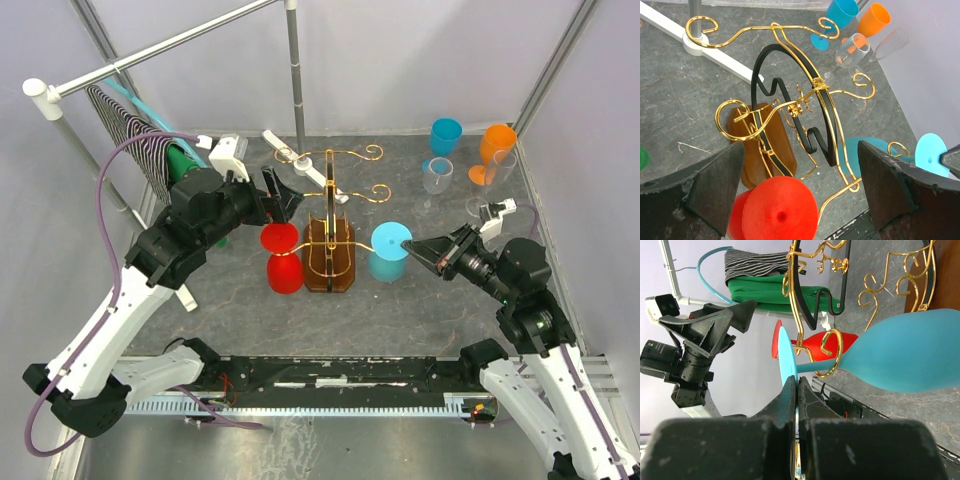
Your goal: Take the wine glass off the wine glass rack
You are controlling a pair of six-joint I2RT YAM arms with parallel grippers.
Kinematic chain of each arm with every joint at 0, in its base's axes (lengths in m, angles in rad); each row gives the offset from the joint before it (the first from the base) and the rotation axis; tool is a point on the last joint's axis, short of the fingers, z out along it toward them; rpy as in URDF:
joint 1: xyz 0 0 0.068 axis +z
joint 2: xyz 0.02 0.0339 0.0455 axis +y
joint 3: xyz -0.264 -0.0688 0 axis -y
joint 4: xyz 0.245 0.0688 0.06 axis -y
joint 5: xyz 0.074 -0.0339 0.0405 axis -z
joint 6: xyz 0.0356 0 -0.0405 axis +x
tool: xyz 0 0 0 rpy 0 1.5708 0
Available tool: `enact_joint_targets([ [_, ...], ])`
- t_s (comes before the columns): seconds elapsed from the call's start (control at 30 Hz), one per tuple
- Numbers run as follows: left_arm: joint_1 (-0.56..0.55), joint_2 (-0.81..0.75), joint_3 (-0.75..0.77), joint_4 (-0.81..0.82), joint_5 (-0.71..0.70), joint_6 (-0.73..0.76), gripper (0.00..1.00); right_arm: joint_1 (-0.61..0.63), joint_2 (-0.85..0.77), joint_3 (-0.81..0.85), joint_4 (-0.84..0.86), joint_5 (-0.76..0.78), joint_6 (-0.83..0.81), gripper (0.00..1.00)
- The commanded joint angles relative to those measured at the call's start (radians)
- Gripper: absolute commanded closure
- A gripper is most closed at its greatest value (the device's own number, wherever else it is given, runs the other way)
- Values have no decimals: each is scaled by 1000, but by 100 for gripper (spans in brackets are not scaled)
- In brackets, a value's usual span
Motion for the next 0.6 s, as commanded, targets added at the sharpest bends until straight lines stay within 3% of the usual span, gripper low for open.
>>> enact_joint_targets([
  [0.0,2,-12,-5,45,-1,21,1,4,-19,11,11,-43,10,99],
  [0.23,3,3,-18,72,20,5,1,27,2,-37,92,-81,53,99],
  [0.57,3,6,-11,58,4,15,1,70,246,40,363,-96,73,99],
])
